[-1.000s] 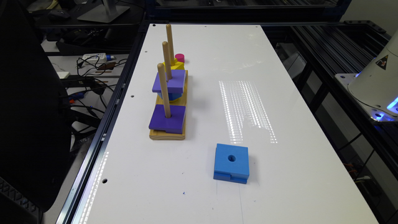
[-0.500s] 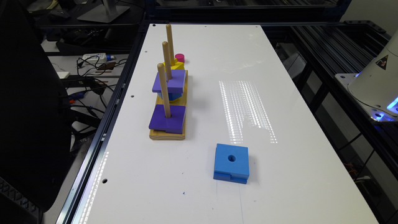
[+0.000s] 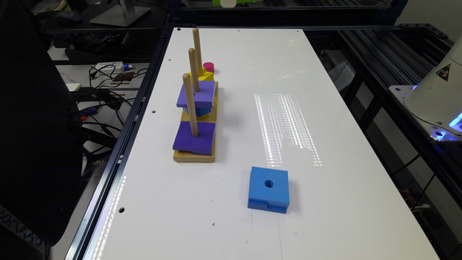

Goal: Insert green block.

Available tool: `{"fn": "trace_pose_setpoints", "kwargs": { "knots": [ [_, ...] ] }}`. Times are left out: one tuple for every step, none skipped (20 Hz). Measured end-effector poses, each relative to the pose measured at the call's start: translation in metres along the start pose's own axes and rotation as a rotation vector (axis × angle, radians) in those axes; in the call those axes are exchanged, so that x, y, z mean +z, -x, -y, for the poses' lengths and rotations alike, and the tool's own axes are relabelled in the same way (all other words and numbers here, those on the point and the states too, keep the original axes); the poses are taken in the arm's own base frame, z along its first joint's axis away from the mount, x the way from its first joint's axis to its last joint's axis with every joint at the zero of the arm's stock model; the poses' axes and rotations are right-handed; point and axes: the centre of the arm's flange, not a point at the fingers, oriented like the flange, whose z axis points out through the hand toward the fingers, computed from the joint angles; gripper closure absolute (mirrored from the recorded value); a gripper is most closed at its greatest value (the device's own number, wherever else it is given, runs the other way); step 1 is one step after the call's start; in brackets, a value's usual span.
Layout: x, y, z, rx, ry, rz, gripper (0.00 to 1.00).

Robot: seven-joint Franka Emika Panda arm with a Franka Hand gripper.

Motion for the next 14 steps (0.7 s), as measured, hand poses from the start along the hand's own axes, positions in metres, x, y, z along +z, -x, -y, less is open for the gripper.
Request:
{"fn": "trace_pose_setpoints", "kwargs": {
  "knots": [
    [0.004,-0.001,0.001,0.000,0.000,0.001,1.00],
    [0.007,-0.003,0.002,0.000,-0.001,0.001,1.00],
    [0.011,-0.004,0.003,0.000,-0.001,0.002,1.00],
    [0.015,-0.006,0.004,0.000,-0.002,0.002,1.00],
    [0.018,-0.007,0.005,0.000,-0.003,0.002,1.00],
    [0.022,-0.008,0.007,0.000,-0.003,0.002,1.00],
    [0.026,-0.009,0.008,0.000,-0.003,0.002,1.00],
    [0.029,-0.011,0.008,-0.001,-0.003,0.002,1.00],
    [0.032,-0.012,0.009,-0.001,-0.003,0.002,1.00],
    [0.035,-0.013,0.010,-0.001,-0.004,0.002,1.00],
    [0.039,-0.014,0.011,-0.002,-0.004,0.001,1.00],
    [0.042,-0.015,0.012,-0.002,-0.004,0.001,1.00],
    [0.045,-0.016,0.013,-0.002,-0.005,0.001,1.00],
    [0.049,-0.017,0.014,-0.002,-0.005,0.001,1.00]
  ]
}}
